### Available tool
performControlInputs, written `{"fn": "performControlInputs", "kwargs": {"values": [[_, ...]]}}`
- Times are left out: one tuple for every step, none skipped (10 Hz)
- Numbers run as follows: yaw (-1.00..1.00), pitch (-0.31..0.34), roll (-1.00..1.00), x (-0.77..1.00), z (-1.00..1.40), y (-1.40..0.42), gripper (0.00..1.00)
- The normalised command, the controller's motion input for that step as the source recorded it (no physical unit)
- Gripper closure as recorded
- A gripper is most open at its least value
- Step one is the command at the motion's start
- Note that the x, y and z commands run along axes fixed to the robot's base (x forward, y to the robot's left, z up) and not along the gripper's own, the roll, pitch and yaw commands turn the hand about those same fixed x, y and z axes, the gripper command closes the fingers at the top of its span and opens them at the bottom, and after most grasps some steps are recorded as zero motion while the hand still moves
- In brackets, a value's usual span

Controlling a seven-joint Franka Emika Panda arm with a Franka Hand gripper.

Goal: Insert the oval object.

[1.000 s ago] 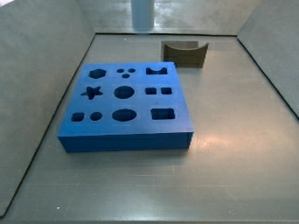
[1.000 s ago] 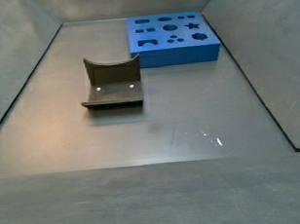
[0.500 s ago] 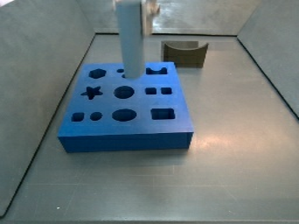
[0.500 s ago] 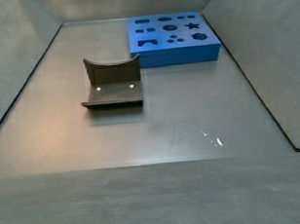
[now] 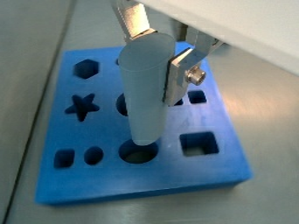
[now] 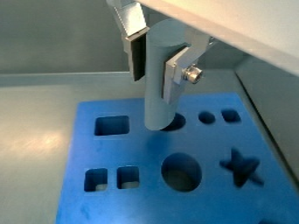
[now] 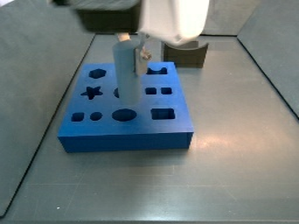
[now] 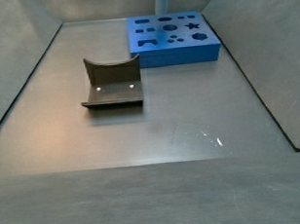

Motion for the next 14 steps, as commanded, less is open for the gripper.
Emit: {"fn": "performControlInputs", "kwargs": {"values": [[-0.93,0.044,0.17,-0.05,0.0,-0.12,1.0],[-0.9,0.041,0.19,-0.04,0.0,-0.14,1.0],[-0.89,0.027,0.21,-0.05,0.01,-0.13,1.0],[-0.89,0.006,0.24,-0.04,0.0,-0.1,1.0],[-0.86,0.01,0.3,-0.12,0.13,-0.06,1.0],[-0.89,0.033,0.18,-0.03,0.0,-0.16,1.0],[-0.94,0.031,0.11,0.0,-0.02,-0.17,1.0],[-0.99,0.0,0.04,0.0,-0.18,-0.16,1.0],[-0.86,-0.031,-0.01,0.0,-0.32,-0.25,1.0],[-0.76,0.0,0.0,0.03,-0.44,-0.21,1.0],[-0.53,0.019,0.03,0.0,-0.3,-0.13,1.0],[-0.23,0.019,0.07,0.03,-0.25,0.0,1.0],[-0.14,0.051,0.09,0.0,-0.18,0.13,1.0],[-0.09,0.03,0.12,0.0,-0.21,0.11,1.0]]}}
